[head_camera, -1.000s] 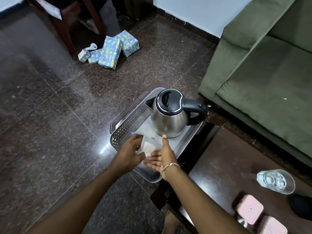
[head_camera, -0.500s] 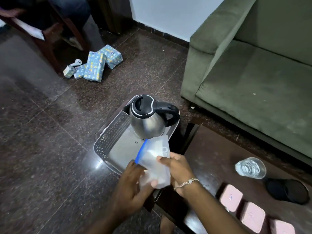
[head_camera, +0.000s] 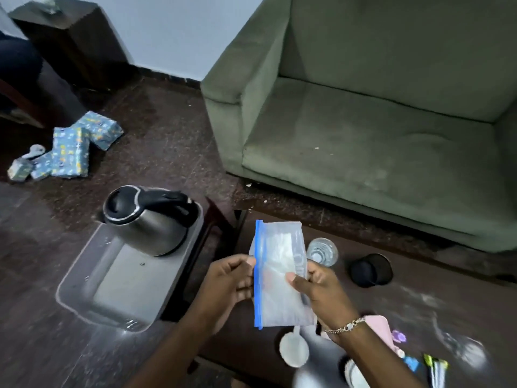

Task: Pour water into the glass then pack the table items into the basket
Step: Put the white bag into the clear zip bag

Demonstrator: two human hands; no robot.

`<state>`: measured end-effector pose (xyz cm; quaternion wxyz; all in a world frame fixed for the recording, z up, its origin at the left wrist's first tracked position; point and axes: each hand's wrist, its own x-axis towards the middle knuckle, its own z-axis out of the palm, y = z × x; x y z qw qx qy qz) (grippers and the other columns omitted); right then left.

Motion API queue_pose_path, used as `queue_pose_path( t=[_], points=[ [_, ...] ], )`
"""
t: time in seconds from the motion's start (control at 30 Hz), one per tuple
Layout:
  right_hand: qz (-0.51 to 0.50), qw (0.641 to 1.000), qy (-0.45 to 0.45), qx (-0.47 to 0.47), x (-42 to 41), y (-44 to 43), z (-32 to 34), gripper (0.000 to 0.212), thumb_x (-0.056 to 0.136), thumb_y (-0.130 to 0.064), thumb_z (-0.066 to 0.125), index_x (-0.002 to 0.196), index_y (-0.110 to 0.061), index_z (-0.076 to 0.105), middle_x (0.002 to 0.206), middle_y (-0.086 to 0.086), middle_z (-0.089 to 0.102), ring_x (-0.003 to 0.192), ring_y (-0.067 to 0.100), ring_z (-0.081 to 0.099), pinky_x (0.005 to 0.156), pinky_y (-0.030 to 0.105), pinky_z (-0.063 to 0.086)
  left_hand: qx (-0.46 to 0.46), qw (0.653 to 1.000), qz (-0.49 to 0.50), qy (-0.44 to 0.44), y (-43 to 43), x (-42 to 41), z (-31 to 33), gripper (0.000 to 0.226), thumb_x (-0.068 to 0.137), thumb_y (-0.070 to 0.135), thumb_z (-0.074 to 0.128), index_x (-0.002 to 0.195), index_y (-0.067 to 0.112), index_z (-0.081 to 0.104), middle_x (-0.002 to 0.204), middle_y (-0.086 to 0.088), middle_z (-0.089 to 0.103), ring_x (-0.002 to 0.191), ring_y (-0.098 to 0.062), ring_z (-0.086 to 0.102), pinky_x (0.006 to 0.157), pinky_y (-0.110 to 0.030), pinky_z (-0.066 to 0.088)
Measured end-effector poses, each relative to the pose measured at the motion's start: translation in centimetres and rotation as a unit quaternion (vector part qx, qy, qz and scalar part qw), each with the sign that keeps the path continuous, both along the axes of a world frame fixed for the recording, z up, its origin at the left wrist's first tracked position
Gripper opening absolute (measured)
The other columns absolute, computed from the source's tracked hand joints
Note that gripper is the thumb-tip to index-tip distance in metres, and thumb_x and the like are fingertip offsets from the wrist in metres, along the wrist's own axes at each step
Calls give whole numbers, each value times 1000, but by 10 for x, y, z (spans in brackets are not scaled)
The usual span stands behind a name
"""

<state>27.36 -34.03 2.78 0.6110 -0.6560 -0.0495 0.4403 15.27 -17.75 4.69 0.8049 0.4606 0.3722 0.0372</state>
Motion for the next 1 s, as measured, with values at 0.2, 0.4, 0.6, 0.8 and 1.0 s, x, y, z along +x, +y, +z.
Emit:
queue_pose_path(
  t=[0.2, 0.4, 0.6, 0.8, 1.0],
  points=[
    [-44, 999, -1, 0, 40, -63, 1, 19, 95, 0, 63, 112, 0, 69, 110, 19, 76, 99, 33, 71, 91, 52, 55, -58, 995, -83, -7, -49, 62, 7, 27, 106, 11, 51, 118, -4, 70, 111, -21, 77, 93, -26, 76, 82, -40, 60],
    [-72, 997, -36, -20, 63, -115, 7, 17, 95, -6, 67, 112, -7, 70, 107, 12, 77, 102, 38, 72, 88, 50, 57, 23, 990, -141, -12, -102, 108, 16, 9, 95, 5, 69, 95, 4, 78, 102, -19, 79, 88, -28, 77, 78, -39, 64],
    [-182, 941, -253, -132, 64, -139, 30, 66, 84, -47, 75, 142, -27, 51, 124, -6, 58, 110, 7, 60, 95, 23, 49, 249, 963, -98, 10, -144, 142, 22, 26, 88, -6, 72, 70, 14, 70, 68, -5, 69, 68, -20, 66, 66, -38, 64],
    [-132, 929, -330, -101, 66, -146, 57, 62, 78, -41, 82, 134, -35, 57, 107, -12, 66, 91, 9, 67, 75, 12, 50, 377, 919, -113, 4, -162, 152, 33, 19, 78, 14, 77, 67, 17, 62, 63, 1, 71, 57, -19, 66, 59, -39, 58],
    [-124, 904, -391, -119, 79, -149, 63, 52, 86, -15, 73, 128, -37, 53, 85, -11, 66, 80, 9, 64, 72, 13, 48, 411, 905, -106, 8, -165, 158, 40, 28, 78, 3, 77, 73, 24, 59, 80, 2, 67, 68, -27, 68, 69, -55, 58]
  ],
)
